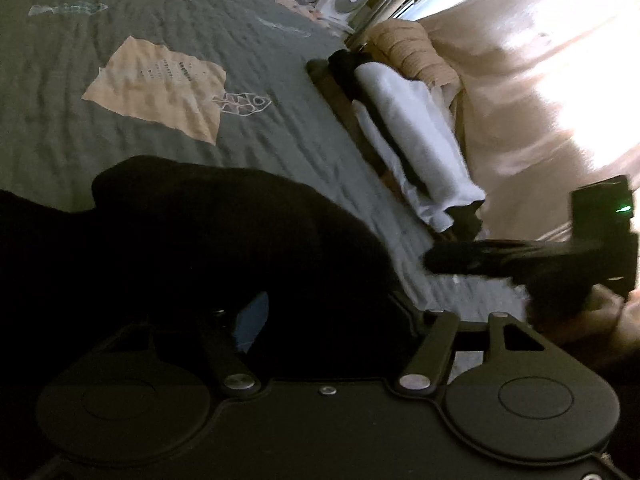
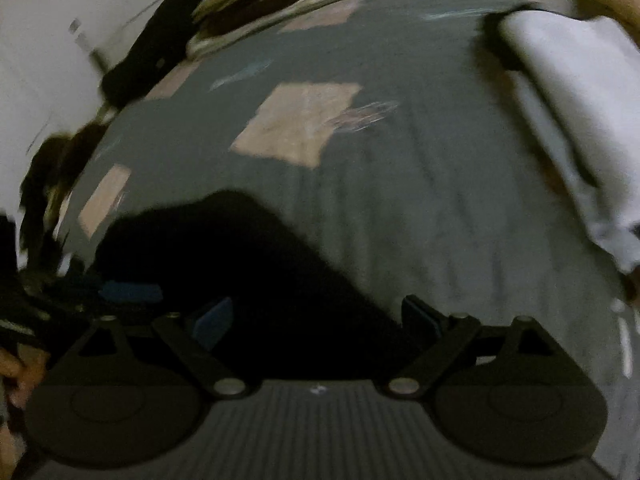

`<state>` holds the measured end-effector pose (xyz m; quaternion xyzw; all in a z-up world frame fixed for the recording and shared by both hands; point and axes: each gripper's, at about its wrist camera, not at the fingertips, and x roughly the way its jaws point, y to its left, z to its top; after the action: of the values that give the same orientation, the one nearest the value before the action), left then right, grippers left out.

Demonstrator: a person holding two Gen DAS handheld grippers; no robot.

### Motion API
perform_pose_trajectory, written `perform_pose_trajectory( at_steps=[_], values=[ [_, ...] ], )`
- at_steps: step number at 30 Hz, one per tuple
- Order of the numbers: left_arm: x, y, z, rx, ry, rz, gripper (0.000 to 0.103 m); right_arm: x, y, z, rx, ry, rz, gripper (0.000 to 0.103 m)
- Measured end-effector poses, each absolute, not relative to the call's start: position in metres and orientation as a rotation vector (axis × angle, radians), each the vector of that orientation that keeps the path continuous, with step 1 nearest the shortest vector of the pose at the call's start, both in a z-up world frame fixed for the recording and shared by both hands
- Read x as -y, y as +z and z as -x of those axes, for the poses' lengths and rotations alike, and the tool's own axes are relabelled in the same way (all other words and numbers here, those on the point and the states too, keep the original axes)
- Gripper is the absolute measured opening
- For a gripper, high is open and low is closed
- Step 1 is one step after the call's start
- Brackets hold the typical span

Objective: Fold clothes

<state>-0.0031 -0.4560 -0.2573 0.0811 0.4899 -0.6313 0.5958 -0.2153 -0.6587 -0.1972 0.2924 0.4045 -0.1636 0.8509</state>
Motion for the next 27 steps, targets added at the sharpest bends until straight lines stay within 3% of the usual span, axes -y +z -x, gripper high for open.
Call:
perform_pose_trajectory(
  at_steps=[4, 7, 10, 18, 27],
  values=[
    [0.472, -0.266, 0.012, -1.118, -1.427, -0.339, 0.064, 0.665, -0.193, 0.232, -0.792, -0.363, -0.636, 0.092],
    [0.482, -0.277, 0.026, -1.101, -1.432, -0.466, 0.072, 0.665, -0.193, 0.236, -0.766, -0.352, -0.649, 0.092],
    [0.491, -0.299, 0.031, -1.109, -1.369, -0.564, 0.072, 0.663, -0.196, 0.236, -0.753, -0.341, -0.664, 0.092],
    [0.501, -0.327, -0.001, -1.173, -1.342, -0.268, 0.072, 0.658, -0.196, 0.232, -0.745, -0.316, -0.677, 0.092],
    [0.525, -0.347, 0.032, -1.048, -1.348, -0.459, 0.072, 0.657, -0.189, 0.229, -0.732, -0.318, -0.662, 0.092]
  ],
)
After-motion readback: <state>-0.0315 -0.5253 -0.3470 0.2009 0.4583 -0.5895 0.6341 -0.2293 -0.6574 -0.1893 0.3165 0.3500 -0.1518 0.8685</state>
